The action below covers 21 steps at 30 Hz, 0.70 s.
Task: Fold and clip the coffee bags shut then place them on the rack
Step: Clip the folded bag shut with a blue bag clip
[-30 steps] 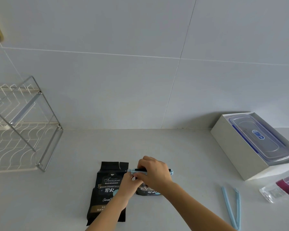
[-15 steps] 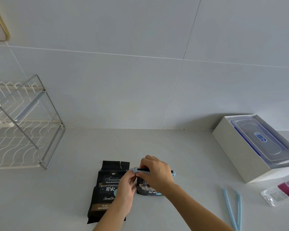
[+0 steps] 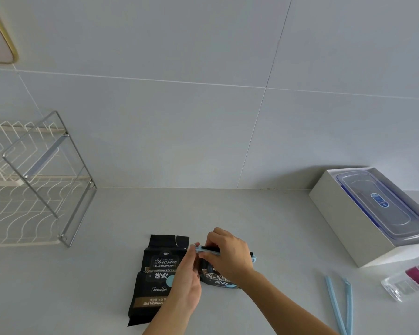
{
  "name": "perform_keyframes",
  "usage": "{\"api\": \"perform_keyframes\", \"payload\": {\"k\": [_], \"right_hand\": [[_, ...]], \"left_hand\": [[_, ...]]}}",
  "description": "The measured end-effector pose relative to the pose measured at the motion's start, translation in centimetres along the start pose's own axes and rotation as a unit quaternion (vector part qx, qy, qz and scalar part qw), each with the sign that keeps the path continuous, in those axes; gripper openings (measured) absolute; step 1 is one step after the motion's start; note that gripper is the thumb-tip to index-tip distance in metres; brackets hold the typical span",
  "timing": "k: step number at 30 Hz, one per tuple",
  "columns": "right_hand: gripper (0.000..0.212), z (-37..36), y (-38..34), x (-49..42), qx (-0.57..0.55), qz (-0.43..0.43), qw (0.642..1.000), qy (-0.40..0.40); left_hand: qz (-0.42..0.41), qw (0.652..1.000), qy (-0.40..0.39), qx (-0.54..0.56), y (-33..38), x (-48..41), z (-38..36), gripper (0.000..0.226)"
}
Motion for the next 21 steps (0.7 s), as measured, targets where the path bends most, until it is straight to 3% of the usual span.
{"api": "perform_keyframes", "payload": {"k": [21], "right_hand": [[0.033, -0.51, -0.07, 0.3, -0.006, 0.001, 1.0, 0.009]], "left_hand": [[0.004, 0.999, 0.045, -0.009, -0.36, -0.24, -0.01, 0.034]]}}
Point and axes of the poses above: each hand's wrist, its own x-axis away from the middle knuckle, its own z-axis out of the back of the hand, y = z × x, the point moved 4 cm from there along -x, towards the middle knuckle, and after that the axes turned 2 degrees about -z, right-handed, at the moved point
